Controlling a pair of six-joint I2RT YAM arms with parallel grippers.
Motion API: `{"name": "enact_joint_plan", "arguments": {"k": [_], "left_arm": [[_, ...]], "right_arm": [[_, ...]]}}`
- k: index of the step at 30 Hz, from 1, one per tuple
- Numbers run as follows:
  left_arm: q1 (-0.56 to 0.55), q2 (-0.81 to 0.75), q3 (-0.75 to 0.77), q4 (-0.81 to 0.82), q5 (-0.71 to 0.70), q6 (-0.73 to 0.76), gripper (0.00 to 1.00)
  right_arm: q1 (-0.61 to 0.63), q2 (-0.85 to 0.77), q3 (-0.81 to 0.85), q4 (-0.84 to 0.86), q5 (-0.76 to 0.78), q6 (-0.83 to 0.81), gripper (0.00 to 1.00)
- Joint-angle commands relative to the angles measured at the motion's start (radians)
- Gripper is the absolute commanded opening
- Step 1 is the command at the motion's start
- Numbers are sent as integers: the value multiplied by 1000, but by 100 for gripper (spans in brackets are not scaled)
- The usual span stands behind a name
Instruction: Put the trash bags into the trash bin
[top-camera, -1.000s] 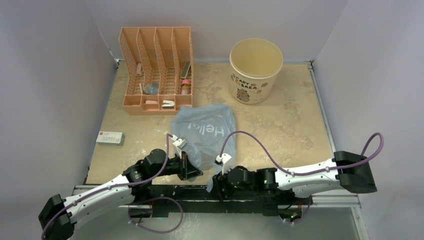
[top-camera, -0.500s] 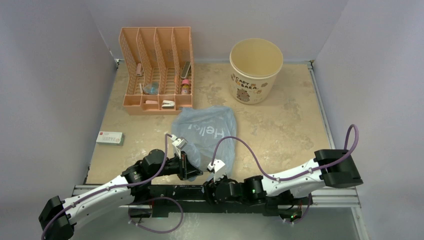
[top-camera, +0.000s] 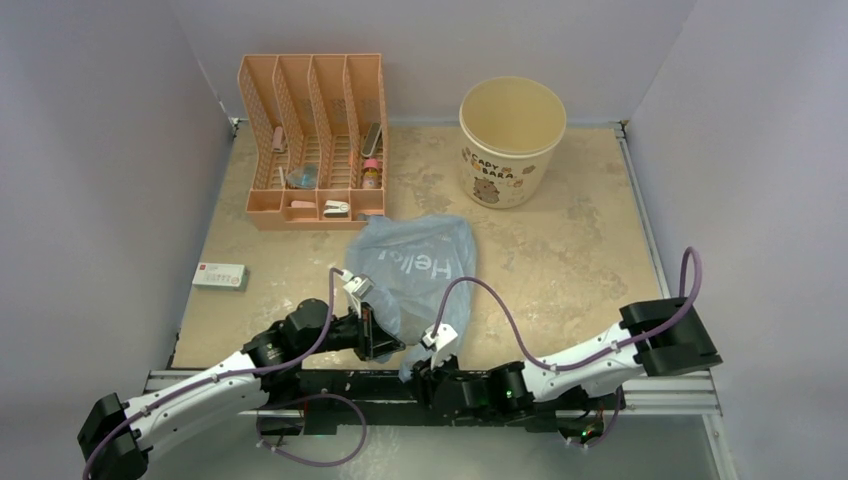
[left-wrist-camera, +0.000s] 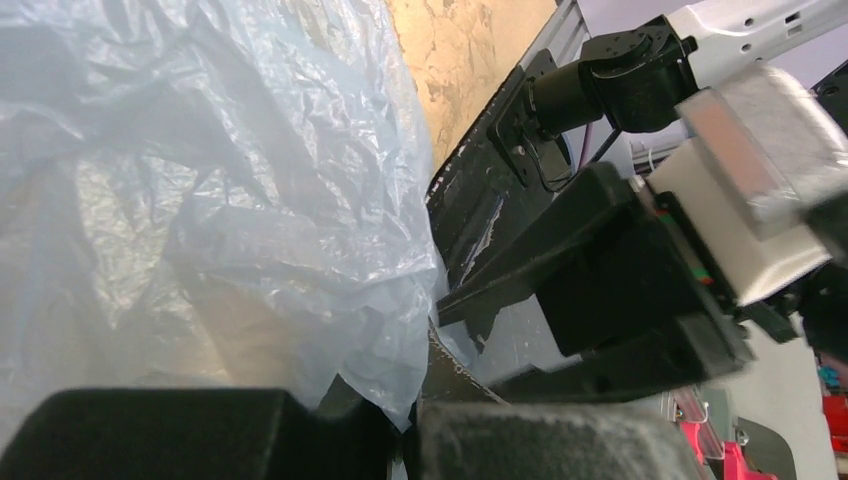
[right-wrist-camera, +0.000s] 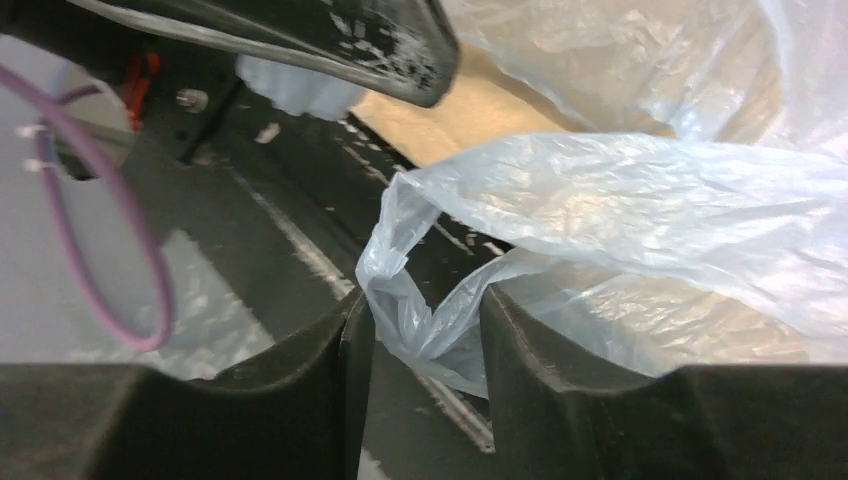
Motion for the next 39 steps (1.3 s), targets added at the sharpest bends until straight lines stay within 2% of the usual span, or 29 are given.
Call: {"name": "enact_joint_plan", "arguments": {"k": [1,3,6,9,12,15,16,19,21,24,26,28,31,39], "left_arm": [[-4,-8,16,22,-16,6,0],[-3,-2,17,24,-16,5,0],[-3,6,14,38,-18,4,0],[-4,16,17,38,-14,3,0],[-4,21,16,46,-8,6,0],[-3,36,17,54,-5,10,0],[-4,42,17,59,-6,10,0],[-4,67,13,86,-7,9,0],[-4,89,8,98,-8,4,0],[-4,118,-6,130,3,-5,0],[-4,127,-11,141,4,-13,0],[-5,121,-15,144,0,-17,0],[-4,113,-22,135,-17,-26,0],[-4,115,-23,106,-37,-36,0]], "right_arm": [[-6,76,57,-107,156,92,38],[-64,95,59,-146,133,123,22],[-198,28,-14,-12,-19,54,0],[-281,-109,-97,103,-97,14,0],[-411,-234,-150,76,-158,19,1],[-467,-327,-179,92,-255,-81,19],[-469,-338,-181,103,-303,-110,22],[-469,-311,-188,162,-471,-179,23],[-469,-284,-189,189,-522,-196,23],[-469,-243,-187,281,-590,-237,28],[-469,-192,-160,285,-628,-261,34],[-469,-128,-112,202,-607,-270,43],[-466,-79,-64,128,-558,-258,48],[-444,-207,-60,105,-536,-285,65]]}}
